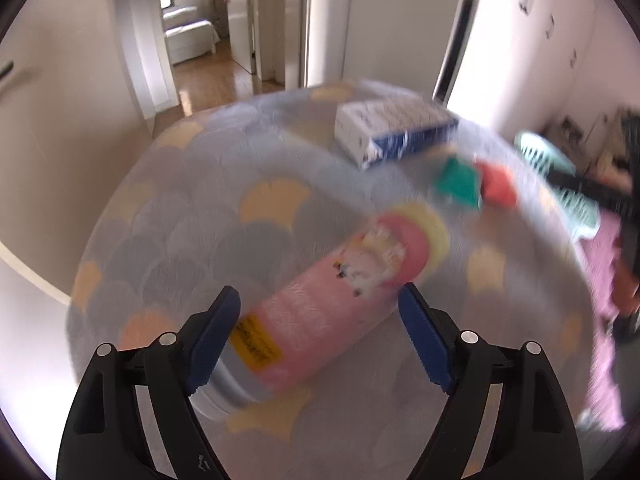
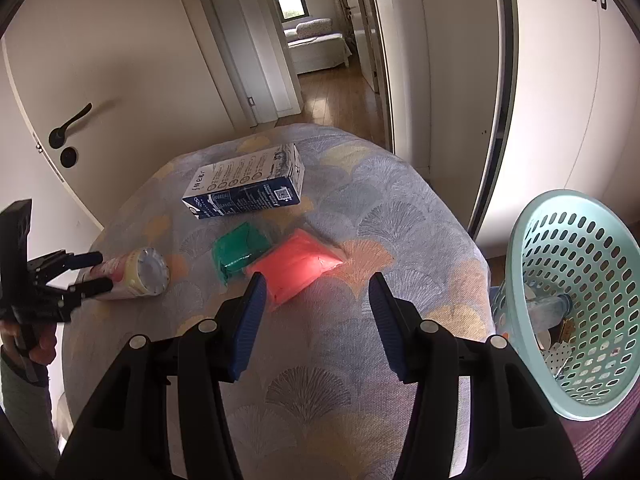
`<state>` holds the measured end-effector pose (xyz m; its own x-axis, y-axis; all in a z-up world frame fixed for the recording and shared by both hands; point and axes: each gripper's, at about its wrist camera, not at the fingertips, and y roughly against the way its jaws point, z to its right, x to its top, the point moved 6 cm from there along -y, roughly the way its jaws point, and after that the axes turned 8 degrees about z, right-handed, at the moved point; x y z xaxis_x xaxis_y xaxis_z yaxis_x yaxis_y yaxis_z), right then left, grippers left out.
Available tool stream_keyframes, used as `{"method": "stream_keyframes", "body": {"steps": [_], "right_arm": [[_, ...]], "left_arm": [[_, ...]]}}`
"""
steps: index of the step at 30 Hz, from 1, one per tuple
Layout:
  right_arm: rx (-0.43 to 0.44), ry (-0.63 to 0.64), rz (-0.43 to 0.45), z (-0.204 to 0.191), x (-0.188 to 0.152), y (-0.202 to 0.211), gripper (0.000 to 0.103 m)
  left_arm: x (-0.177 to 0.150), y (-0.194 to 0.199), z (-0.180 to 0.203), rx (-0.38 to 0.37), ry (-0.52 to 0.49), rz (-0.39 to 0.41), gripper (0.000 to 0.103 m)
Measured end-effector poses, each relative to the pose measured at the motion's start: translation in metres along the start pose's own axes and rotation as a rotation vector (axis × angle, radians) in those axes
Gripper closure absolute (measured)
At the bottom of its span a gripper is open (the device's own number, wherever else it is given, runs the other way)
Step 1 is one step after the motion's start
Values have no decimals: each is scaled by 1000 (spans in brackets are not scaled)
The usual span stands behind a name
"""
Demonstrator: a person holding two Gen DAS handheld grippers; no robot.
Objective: Collect trash
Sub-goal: 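Return to the table and grasp the pink spray can with the left tool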
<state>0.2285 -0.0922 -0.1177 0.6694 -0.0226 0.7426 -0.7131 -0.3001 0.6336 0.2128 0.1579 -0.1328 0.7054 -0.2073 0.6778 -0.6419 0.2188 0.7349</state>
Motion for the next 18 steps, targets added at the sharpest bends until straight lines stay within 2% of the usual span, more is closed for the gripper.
{"method": "stream_keyframes", "body": {"steps": [3,7,13,14,16,18], "right_arm": [[4,-14,-2,1,-2,1,53],[14,-22,-6,-3,-4,1,53],[13,12,-2,-16,-1,2,53],[11,17,-2,-18,0,0,53],[11,33,-5,-23,2,-3,53],[13,46,-11,-27,3,-10,52]], "left_arm": [[-16,3,3,8,-45,-13,22],[-26,-3,8,-11,-34,-46,25],[-12,-13,20,-39,22,-23,27],[-11,-15,20,-31,36,-28,29],[-10,-22,20,-11,73,-41,46],[-9,-23,17,7,121,-21,51]]}}
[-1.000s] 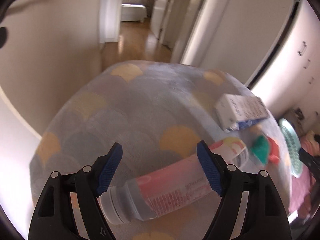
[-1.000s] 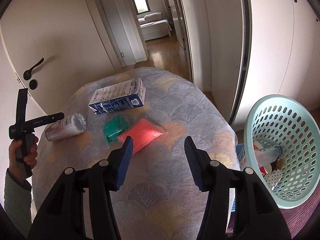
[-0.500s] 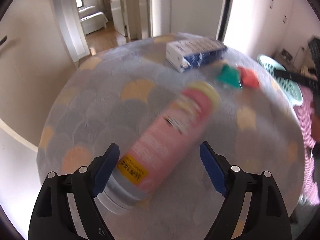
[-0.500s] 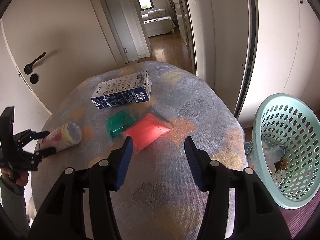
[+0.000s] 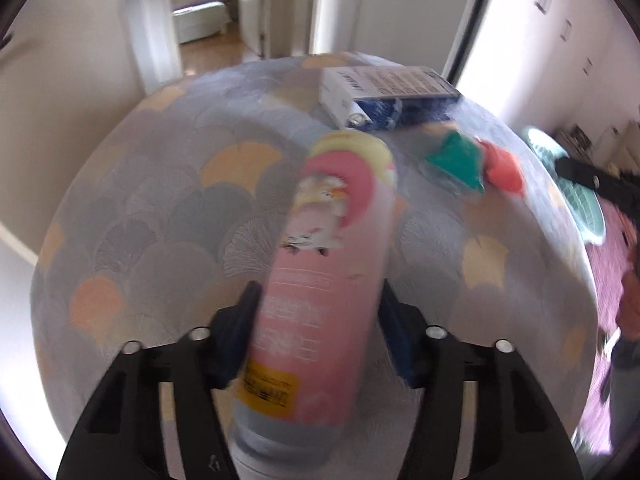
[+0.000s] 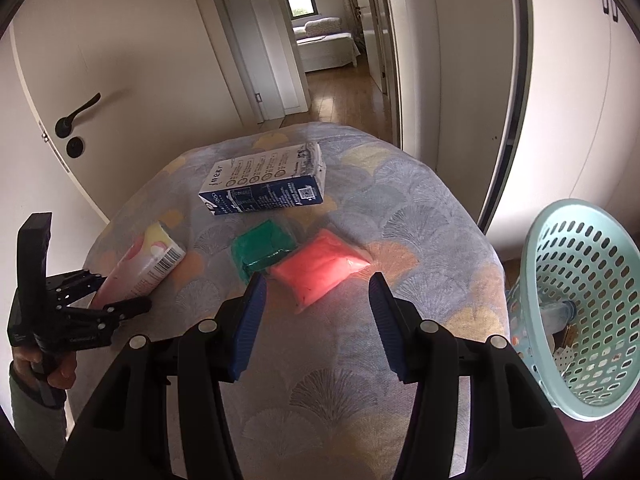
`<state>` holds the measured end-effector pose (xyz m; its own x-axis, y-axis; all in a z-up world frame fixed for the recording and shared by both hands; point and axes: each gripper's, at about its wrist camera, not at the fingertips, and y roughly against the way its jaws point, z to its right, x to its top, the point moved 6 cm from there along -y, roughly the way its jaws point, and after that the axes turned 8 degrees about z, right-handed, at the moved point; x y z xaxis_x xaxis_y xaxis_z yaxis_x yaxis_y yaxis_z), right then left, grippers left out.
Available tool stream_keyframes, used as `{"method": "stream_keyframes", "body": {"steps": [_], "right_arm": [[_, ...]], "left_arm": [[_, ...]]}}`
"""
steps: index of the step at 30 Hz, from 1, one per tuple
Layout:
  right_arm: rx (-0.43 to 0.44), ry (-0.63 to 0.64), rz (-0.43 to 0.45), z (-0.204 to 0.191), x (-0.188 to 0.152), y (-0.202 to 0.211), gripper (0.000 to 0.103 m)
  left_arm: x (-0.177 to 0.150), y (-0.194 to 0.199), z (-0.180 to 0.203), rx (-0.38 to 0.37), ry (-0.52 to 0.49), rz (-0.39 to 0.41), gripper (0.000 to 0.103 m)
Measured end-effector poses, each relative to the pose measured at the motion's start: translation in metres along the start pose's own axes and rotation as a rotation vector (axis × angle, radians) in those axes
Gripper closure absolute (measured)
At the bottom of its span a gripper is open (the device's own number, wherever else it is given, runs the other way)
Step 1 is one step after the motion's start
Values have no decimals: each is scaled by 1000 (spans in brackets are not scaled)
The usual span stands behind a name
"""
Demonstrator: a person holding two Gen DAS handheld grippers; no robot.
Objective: Collect trash
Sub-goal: 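Return to the table and grasp the pink spray can with the left tool, then grasp the pink plastic bag with the right tool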
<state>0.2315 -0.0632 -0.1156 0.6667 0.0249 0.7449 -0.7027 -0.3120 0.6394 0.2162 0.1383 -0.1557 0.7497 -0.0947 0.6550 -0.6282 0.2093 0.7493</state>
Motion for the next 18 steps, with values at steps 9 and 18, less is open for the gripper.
{"method": "stream_keyframes", "body": {"steps": [9,18], "right_arm": [[-56,-83,-50,4,-5,-46,38],[-121,-72,-53,1,-9,-64,37]], "left_arm": [[-2,8,-5,-28,157,65,53],[5,11,4,-30,133,98,53]]}}
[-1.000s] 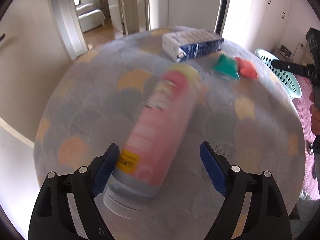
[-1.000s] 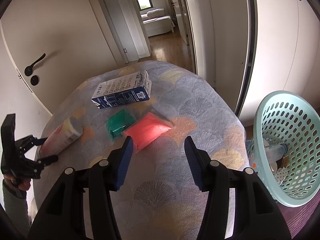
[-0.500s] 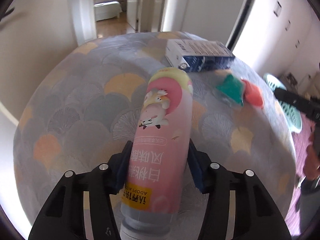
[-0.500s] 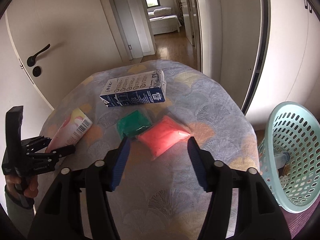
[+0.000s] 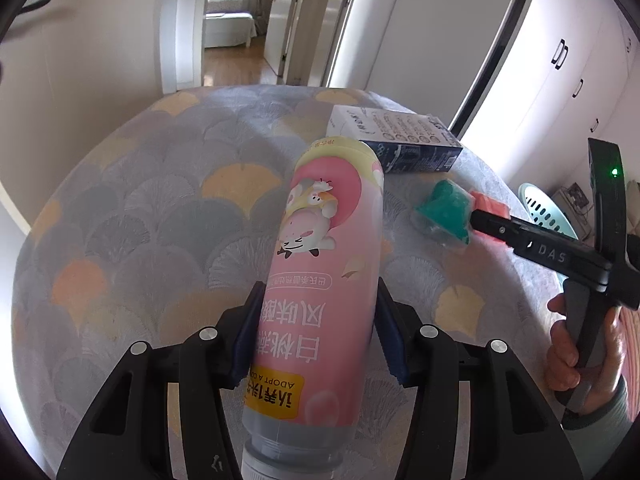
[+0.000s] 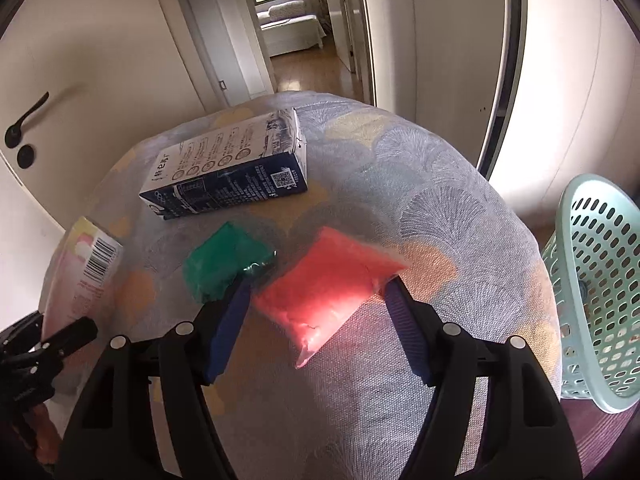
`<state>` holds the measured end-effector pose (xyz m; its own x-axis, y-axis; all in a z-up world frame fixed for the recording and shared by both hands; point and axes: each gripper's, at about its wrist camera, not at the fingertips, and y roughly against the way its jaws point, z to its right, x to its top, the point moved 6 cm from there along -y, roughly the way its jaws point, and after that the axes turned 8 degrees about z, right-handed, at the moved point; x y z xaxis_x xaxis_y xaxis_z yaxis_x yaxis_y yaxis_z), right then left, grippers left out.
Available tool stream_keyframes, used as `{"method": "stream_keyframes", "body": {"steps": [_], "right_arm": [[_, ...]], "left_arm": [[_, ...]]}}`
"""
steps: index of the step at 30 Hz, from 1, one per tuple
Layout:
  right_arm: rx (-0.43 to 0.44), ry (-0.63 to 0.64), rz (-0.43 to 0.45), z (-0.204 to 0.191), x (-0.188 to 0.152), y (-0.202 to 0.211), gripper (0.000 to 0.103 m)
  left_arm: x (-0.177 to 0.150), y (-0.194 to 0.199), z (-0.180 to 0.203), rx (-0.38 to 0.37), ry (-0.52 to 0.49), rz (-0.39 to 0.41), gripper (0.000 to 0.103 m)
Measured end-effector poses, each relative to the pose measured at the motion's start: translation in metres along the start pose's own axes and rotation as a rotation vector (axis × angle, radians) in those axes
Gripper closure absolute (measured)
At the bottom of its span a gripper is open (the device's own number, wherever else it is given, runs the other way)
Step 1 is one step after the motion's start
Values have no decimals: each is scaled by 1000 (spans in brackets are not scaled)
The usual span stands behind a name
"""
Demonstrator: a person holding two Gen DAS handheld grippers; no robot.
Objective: Collect trash
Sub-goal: 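Grasp the pink plastic bag with the right tool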
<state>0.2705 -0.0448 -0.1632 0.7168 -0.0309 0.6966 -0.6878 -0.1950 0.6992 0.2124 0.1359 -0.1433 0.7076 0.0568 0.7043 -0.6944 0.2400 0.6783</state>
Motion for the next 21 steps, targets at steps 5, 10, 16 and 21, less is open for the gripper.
{"method": "stream_keyframes", "body": {"steps": [5,10,16,21], "right_arm": [[-27,11,3,6,-3,4,65],[-19,-11,9,19,-7,15,73],[-24,-46,62,41,-7,51,74],[-44,-78,144,65,8,89,74]], "left_arm": [[2,1,8,9,-16,11,53],[5,11,21,-7,-36,36,53],[16,26,48,-26,-74,79,53],[25,41,80,-66,-109,120,53]]}}
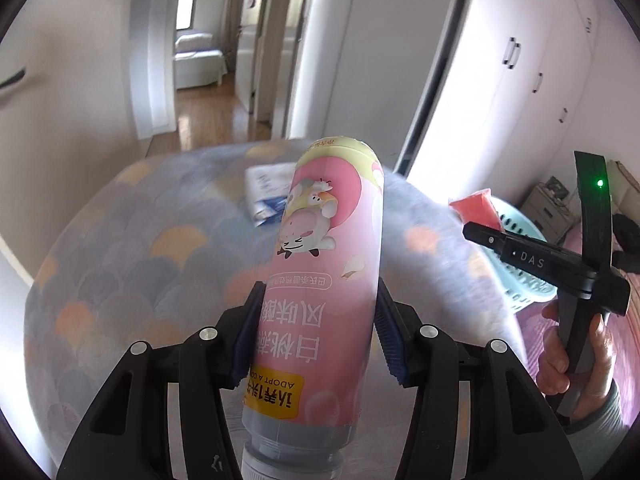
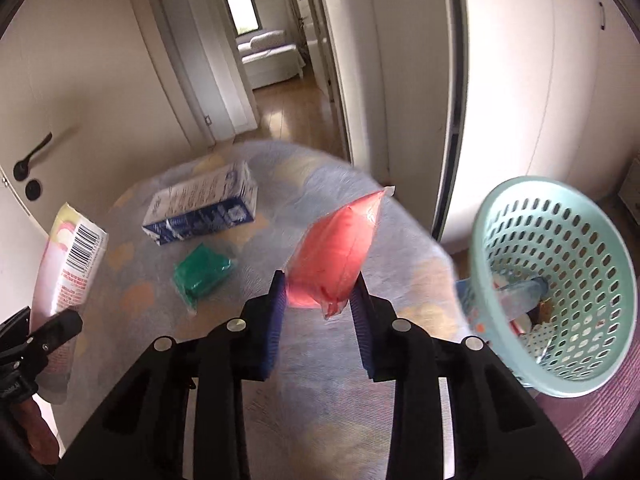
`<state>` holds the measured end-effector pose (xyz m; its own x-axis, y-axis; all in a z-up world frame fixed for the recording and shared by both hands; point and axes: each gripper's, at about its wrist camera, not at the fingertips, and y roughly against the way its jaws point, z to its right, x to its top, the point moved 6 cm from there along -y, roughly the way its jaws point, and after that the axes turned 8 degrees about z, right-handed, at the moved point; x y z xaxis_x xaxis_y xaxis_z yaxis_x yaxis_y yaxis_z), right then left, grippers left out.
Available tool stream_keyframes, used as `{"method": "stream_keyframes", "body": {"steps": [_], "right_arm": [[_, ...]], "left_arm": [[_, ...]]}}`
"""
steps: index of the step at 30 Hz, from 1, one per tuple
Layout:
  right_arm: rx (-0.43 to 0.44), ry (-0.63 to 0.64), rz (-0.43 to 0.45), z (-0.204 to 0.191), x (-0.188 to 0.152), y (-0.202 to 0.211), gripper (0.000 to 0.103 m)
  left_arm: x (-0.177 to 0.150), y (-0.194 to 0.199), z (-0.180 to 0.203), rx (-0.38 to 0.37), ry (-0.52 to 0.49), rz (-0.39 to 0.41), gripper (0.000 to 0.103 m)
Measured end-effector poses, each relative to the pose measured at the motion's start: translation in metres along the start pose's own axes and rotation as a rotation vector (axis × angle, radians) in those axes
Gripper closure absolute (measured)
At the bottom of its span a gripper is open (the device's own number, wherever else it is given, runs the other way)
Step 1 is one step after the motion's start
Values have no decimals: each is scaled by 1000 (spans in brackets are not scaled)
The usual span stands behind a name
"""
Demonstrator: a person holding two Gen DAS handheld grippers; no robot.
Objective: Collect trash
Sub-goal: 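Grasp the pink plastic bag with the right tool, then carry the pink can and pink bag to the basket and release both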
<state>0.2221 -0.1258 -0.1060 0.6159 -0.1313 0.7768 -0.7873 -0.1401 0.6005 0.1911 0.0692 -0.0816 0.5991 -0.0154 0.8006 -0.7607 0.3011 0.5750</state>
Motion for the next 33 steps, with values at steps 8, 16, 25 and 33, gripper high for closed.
{"method": "stream_keyframes", "body": {"steps": [8,16,25,33], "right_arm": [[-53,-25,109,42,27,52,74],[-129,-110,176,112,43,87,74],[-192,-243,160,192,32,90,74],[-200,-337,84,236,11,68,74]], "left_arm": [[17,-7,72,-98,-71,37,53],[32,-35,140,-180,-97,38,53],[40,-80,210,-248,-112,27,53],[42,-134,261,-297,-96,-30,53]]}}
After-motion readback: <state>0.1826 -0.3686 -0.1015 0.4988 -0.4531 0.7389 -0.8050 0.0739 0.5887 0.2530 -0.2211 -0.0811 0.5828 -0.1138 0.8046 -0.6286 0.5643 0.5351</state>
